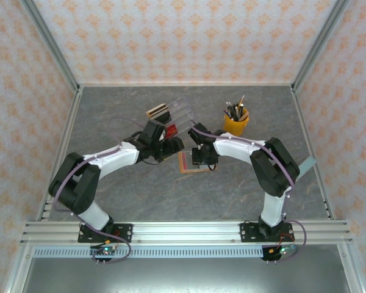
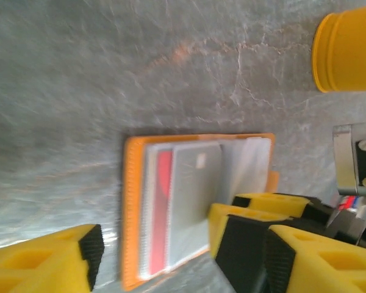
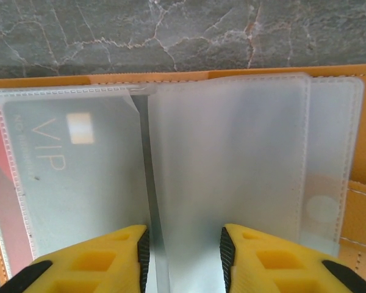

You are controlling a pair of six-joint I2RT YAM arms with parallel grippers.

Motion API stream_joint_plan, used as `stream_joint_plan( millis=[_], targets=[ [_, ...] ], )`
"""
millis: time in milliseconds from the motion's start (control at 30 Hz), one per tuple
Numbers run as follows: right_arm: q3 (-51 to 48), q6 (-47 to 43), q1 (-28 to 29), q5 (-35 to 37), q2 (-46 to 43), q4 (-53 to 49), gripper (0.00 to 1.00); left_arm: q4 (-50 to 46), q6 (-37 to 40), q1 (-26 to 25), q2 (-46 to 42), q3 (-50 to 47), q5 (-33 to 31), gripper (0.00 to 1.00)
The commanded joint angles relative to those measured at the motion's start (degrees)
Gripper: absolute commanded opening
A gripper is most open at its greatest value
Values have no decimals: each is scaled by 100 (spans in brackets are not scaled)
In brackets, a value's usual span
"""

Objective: Take the credit cards out of the card holder

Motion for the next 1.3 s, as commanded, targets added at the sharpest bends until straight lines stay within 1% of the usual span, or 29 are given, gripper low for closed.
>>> stream_joint_plan(
  millis=[0, 33, 133, 233, 400, 600, 833, 1000, 1267],
  targets=[
    [-202, 125, 2, 40, 253, -69, 37, 1066, -702, -144, 227, -93, 440, 59],
    [-228, 133, 2, 45, 242, -27, 35, 1022, -706, -174, 289, -54, 419, 54],
    [-351, 163, 2, 14, 165, 144, 33, 929, -701, -197, 421, 35, 410, 43],
    [-381, 177, -7, -7, 148, 181, 32, 743, -597, -193, 536, 180, 417, 40],
    [-433, 221, -11, -60, 143, 261, 32, 556, -576, -192, 774, 380, 434, 40],
    [-505, 254, -24, -91, 99, 322, 31, -212, -296, -200, 909, 816, 80, 40],
    [-588, 292, -77, -82, 90, 355, 31, -584, -249, -192, 1140, 1064, -41, 40],
    [-611, 287, -111, -114, 95, 378, 30, -747, -251, -210, 1234, 1155, -133, 40],
    [-673, 296, -156, -272, 101, 454, 31, -617, -332, -288, 1499, 1244, 148, 40]
  ],
)
